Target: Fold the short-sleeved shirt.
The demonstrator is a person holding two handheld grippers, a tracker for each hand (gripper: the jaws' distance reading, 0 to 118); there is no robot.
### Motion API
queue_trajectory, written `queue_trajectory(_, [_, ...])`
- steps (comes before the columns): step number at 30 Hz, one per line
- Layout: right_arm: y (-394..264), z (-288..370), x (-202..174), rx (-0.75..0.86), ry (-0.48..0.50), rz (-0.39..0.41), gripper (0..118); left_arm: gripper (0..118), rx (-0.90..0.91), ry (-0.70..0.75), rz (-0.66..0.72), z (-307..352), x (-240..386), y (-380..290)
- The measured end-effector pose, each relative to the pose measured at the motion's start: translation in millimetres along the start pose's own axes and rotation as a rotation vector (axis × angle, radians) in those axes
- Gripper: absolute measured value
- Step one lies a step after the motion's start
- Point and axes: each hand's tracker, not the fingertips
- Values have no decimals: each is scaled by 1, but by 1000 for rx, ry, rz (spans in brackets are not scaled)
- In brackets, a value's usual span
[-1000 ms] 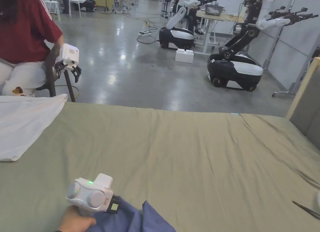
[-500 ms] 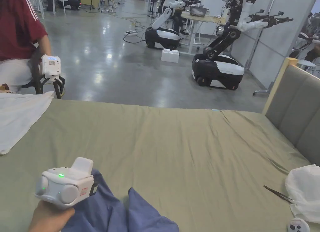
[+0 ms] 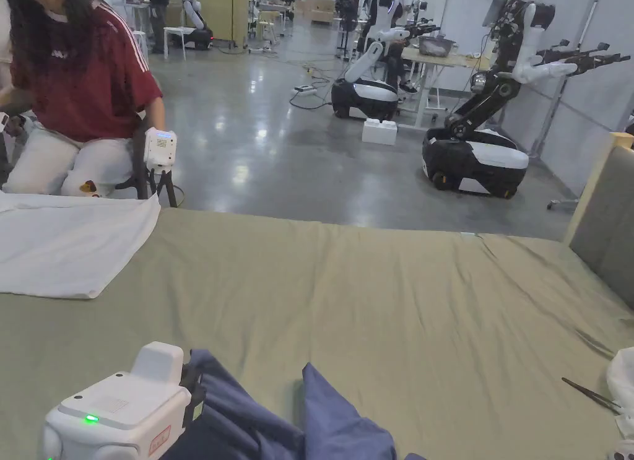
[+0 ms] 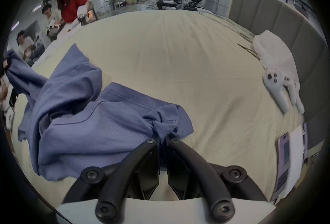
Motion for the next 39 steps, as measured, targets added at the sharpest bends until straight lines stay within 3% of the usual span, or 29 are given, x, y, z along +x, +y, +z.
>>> queue_trajectory(2, [3, 6, -4, 18, -32, 45, 3, 0, 5, 13, 2, 9, -5, 0])
queue_trajectory(5, [10, 34, -2, 112, -38, -26, 3, 0, 34, 41, 1, 27, -18, 9])
queue_trajectory(11, [42, 106, 1, 298, 22, -43, 3, 0, 131, 95, -1, 66, -53, 45])
queue_trajectory(20, [96, 193, 9, 488, -47, -6, 3, 0, 253, 212, 58, 126, -129, 99])
queue_trajectory(24, [120, 216, 23, 551, -66, -39, 3, 0, 281, 274, 103, 146, -157, 116])
queue_trajectory(39, [253, 254, 14, 701, -95, 0, 3, 0, 244, 292, 165, 96, -209, 202])
